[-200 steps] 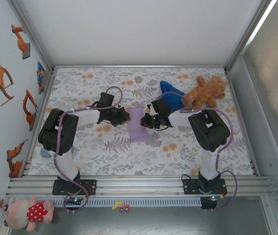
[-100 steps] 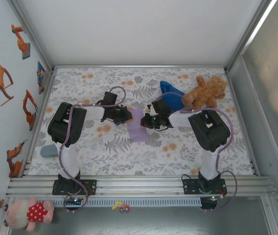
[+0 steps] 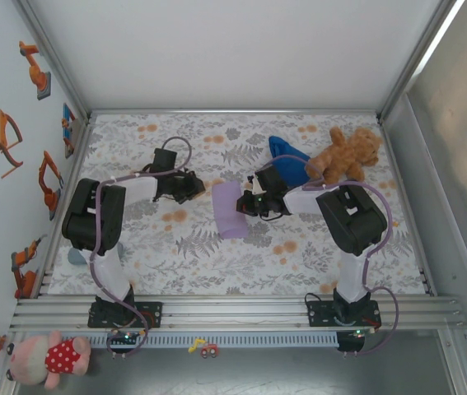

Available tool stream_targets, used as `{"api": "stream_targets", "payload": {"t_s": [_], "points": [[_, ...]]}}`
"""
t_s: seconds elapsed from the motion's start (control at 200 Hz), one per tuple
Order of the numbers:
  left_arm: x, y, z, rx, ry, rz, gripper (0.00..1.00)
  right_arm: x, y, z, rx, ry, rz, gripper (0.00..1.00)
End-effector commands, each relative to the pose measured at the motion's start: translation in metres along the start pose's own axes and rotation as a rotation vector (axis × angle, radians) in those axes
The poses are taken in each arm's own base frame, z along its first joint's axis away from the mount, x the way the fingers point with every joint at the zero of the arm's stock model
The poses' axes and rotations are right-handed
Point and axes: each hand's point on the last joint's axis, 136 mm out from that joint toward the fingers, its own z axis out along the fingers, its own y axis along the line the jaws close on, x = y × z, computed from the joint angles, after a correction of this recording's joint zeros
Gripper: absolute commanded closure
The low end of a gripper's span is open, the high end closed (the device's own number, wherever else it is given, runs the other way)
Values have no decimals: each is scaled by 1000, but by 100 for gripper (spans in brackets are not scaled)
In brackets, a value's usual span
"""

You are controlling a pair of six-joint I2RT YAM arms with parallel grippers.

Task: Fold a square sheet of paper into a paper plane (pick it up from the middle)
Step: First fold the square sheet of paper in half at the center of the table.

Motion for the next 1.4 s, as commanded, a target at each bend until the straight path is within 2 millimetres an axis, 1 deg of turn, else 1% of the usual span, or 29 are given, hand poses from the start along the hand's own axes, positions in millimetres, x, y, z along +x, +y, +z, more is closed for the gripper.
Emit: {"api": "stream_targets", "payload": {"t_s": [0.0, 0.09, 0.215, 0.29, 0.396, 0.491, 0.611, 0.716, 0.751, 0.811, 0.836, 0.906, 1.002, 1.072, 1.157, 1.232, 1.297, 1.392], "points": [[9, -40, 6, 81, 19, 56, 91, 95, -137, -7, 474, 242, 209, 100], [14, -44, 22, 75, 49, 65, 91, 95, -137, -6, 476, 243, 210, 100], [9, -35, 39, 50, 65, 51, 91, 96, -139, -7, 479, 243, 210, 100], [3, -23, 45, 5, 61, 47, 91, 97, -139, -7, 479, 243, 210, 100], [-9, 8, 50, -68, 59, 2, 91, 96, -139, -8, 481, 239, 208, 100], [-22, 29, 48, -93, 43, -34, 91, 95, -139, -9, 484, 234, 204, 100], [-43, 46, 37, -134, 10, -44, 91, 95, -140, -10, 489, 230, 204, 100], [-61, 47, 23, -167, -18, -26, 91, 95, -140, -10, 490, 231, 204, 100], [-63, 43, 18, -169, -22, -12, 91, 95, -140, -10, 490, 230, 204, 100], [-64, 29, 8, -152, -33, 12, 91, 95, -140, -10, 490, 230, 204, 100], [-62, 22, 4, -140, -37, 21, 91, 95, -140, -10, 490, 230, 204, 100], [-49, 1, -5, -101, -31, 36, 91, 94, -139, -10, 489, 228, 204, 100], [-18, -22, -9, -49, -9, 45, 91, 95, -139, -10, 487, 231, 206, 100], [9, -33, -7, -11, 23, 41, 91, 96, -139, -9, 484, 239, 204, 100], [41, -36, 0, 20, 80, 15, 91, 97, -139, -9, 482, 246, 201, 100], [62, -36, 6, 39, 125, -11, 91, 97, -139, -9, 483, 250, 199, 100], [76, -36, 11, 49, 159, -21, 91, 98, -140, -9, 484, 252, 199, 100], [89, -39, 19, 60, 201, -16, 91, 99, -141, -8, 486, 252, 201, 100]]}}
